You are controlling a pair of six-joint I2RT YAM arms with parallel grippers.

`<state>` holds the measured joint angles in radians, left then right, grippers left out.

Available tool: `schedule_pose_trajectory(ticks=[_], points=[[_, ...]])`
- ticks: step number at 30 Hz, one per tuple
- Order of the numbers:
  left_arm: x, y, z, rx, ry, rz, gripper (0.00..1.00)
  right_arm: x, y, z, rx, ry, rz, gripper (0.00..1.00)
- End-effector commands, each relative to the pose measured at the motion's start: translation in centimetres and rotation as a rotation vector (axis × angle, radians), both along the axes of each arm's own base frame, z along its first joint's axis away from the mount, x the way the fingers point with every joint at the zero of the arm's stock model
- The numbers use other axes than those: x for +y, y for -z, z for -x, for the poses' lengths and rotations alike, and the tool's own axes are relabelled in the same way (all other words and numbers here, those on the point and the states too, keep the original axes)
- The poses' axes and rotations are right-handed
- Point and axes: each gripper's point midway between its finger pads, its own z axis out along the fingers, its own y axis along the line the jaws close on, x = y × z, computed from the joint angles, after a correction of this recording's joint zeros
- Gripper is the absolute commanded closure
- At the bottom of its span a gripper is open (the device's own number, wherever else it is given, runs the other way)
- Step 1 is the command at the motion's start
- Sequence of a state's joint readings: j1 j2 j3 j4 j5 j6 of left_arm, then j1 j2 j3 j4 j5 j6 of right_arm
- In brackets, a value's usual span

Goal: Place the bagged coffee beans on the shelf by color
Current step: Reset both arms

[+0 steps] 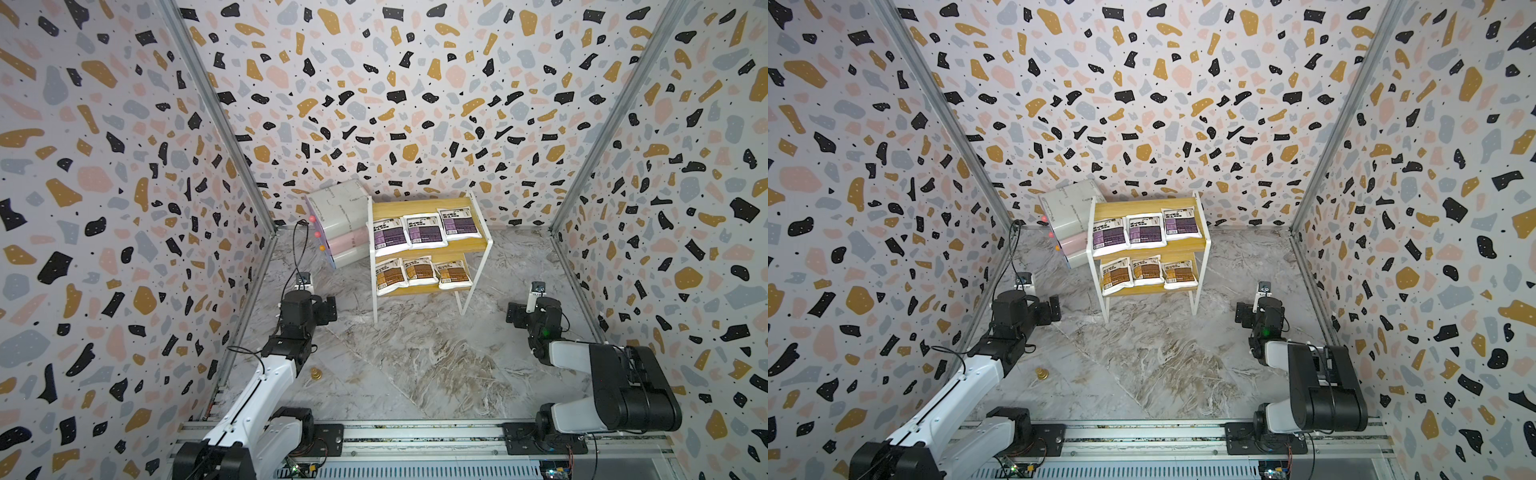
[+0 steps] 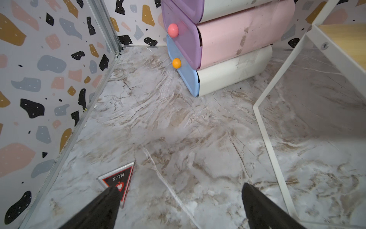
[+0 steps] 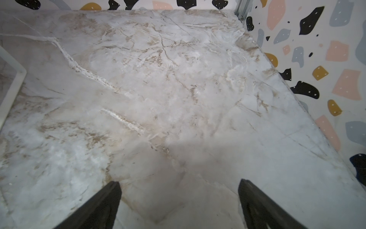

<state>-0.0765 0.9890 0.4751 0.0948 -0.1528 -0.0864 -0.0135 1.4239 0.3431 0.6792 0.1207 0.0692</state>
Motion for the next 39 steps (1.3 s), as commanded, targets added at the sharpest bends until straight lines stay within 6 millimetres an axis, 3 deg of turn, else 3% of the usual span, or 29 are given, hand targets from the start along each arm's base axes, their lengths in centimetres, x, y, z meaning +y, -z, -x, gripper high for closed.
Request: schedule_pose_trajectory(ticks=[1, 5, 9, 17, 21, 36, 39], points=[[-0.2, -1.8, -2.2, -0.168, 0.032, 0.004, 0.00, -0.1, -3.1, -1.2, -0.132, -0.008, 0.013, 0.02], [-1.2, 0.8, -3.3, -0.118, 0.094, -0.010, 0.00, 0.3, -3.1, -1.1, -0.147, -0.027, 0.012, 0.02], [-0.9, 1.9, -3.3, -0.148, 0.086, -0.027, 0.00, 0.6, -2.5, -0.9, -0.166, -0.046, 0.011, 0.02], [-2.2, 4.6, -4.0, -0.170, 0.185, -0.036, 0.00, 1.5, -1.7, -1.7, -0.133, -0.099, 0.010, 0.01], [-0.7, 4.9, -4.7, -0.142, 0.136, 0.026, 0.00, 1.6, -1.7, -1.8, -0.130, -0.102, 0.019, 0.01], [-0.3, 4.7, -4.7, -0.157, 0.108, 0.025, 0.00, 1.7, -1.7, -1.8, -0.134, -0.106, 0.025, 0.01], [-0.2, 4.7, -4.7, -0.156, 0.107, 0.024, 0.00, 2.7, -1.5, -2.0, -0.117, -0.169, 0.019, 0.01]])
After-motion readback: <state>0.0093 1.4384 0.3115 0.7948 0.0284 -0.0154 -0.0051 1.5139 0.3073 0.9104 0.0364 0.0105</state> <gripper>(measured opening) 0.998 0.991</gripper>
